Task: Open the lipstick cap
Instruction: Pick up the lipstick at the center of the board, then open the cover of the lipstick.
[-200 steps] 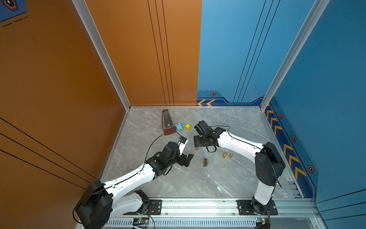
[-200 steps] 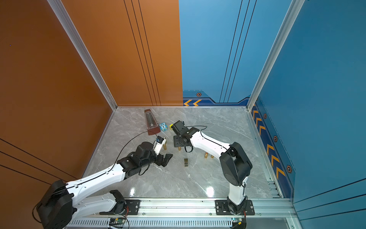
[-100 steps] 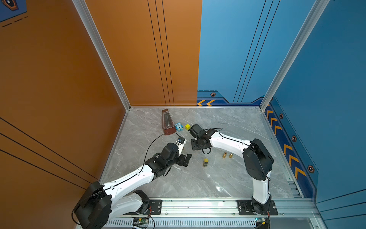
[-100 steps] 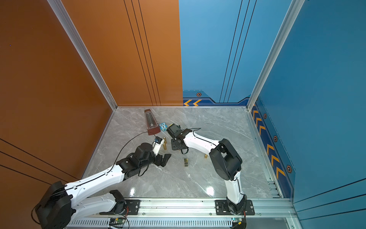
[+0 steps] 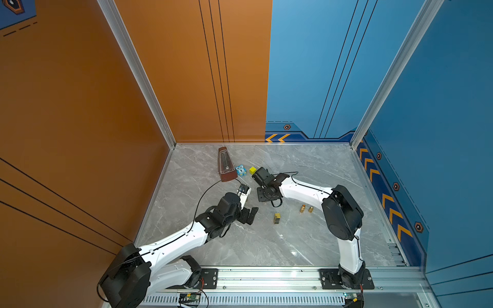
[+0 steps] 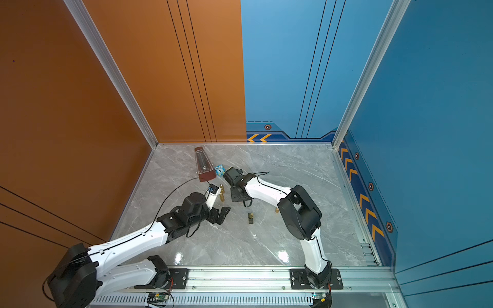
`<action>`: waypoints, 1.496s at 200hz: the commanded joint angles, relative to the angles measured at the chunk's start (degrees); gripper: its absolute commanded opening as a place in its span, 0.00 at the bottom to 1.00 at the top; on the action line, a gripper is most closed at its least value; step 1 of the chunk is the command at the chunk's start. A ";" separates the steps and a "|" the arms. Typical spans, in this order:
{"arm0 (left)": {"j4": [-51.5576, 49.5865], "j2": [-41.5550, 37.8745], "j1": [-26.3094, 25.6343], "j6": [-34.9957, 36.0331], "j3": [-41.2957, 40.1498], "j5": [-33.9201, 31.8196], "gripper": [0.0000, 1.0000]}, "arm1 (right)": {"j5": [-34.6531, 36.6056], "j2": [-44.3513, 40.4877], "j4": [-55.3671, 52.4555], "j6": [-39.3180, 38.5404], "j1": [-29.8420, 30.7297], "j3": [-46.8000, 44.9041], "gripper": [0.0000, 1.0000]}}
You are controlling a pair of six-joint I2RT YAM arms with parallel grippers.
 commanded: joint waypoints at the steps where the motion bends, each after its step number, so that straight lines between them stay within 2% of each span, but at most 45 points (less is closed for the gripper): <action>1: 0.12 0.32 -0.23 -0.18 -0.35 -0.86 0.99 | 2.33 1.28 -2.05 -0.66 -0.13 1.40 0.30; 53: 0.13 0.58 -0.04 0.17 -0.41 -1.00 0.99 | 2.45 1.08 -2.04 -1.18 -0.14 1.57 0.19; 93: 0.12 -0.08 0.15 0.46 -0.92 -1.04 0.98 | 1.41 -1.78 -2.39 -2.16 -0.12 0.83 0.16; 185: 3.79 -4.93 1.70 6.34 -5.50 5.27 1.00 | -12.29 -16.76 -3.32 -3.58 -1.18 -7.22 0.15; 239: 8.85 -6.00 4.02 8.61 -7.89 13.55 0.87 | -26.36 -22.40 -5.40 -4.96 -1.77 -9.50 0.15; 244: 9.10 -6.08 4.15 8.98 -7.89 14.64 0.82 | -27.26 -22.89 -5.47 -4.87 -1.81 -9.88 0.15; 299: 11.61 -4.99 4.97 11.46 -7.49 22.57 0.69 | -36.35 -26.25 -3.31 -2.88 -1.60 -12.35 0.15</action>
